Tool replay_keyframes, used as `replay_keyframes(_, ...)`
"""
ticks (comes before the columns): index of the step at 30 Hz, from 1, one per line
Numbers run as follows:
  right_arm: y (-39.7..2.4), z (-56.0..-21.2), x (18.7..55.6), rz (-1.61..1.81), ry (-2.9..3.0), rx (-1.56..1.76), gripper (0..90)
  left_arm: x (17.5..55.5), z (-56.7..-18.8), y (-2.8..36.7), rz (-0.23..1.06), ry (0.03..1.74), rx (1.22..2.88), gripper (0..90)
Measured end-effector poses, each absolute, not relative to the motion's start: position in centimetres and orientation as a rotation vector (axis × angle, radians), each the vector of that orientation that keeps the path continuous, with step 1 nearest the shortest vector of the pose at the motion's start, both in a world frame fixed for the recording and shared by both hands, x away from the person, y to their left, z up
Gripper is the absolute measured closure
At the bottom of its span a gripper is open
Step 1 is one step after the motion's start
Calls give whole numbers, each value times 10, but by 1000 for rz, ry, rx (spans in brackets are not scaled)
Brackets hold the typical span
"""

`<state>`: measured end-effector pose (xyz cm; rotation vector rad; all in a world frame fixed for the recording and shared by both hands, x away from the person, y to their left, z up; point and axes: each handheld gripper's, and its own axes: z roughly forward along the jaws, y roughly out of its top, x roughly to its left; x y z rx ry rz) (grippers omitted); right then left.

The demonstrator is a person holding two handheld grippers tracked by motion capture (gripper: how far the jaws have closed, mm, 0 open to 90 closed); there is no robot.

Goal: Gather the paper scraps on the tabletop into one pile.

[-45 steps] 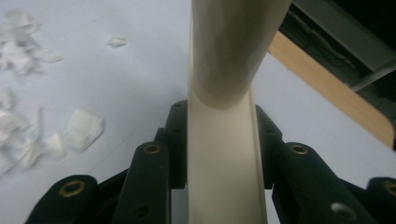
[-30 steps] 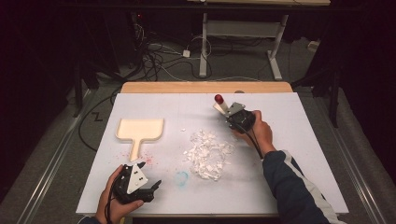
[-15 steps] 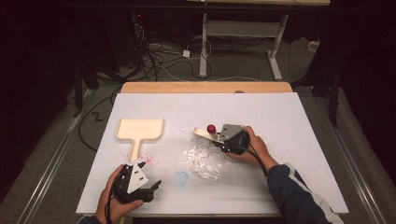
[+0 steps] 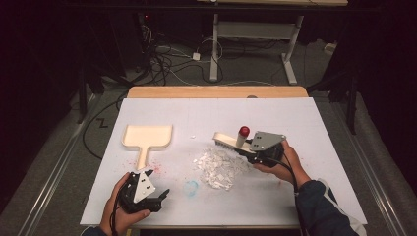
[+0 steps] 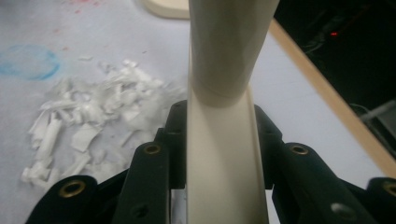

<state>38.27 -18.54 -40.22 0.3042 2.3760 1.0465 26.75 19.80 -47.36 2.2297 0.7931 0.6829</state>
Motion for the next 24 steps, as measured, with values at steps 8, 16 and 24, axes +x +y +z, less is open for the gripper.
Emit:
replay_keyframes(8,-216,-392,387,984,2290,561,685,266,-473,197,681,787,2226,190)
replay_keyframes(16,-221,-415,378,643,2279,830,686,265,-473,195,676,777,2234,190)
replay_keyframes(24,-174,-433,355,702,2340,777,683,266,-471,193,674,760,2226,190)
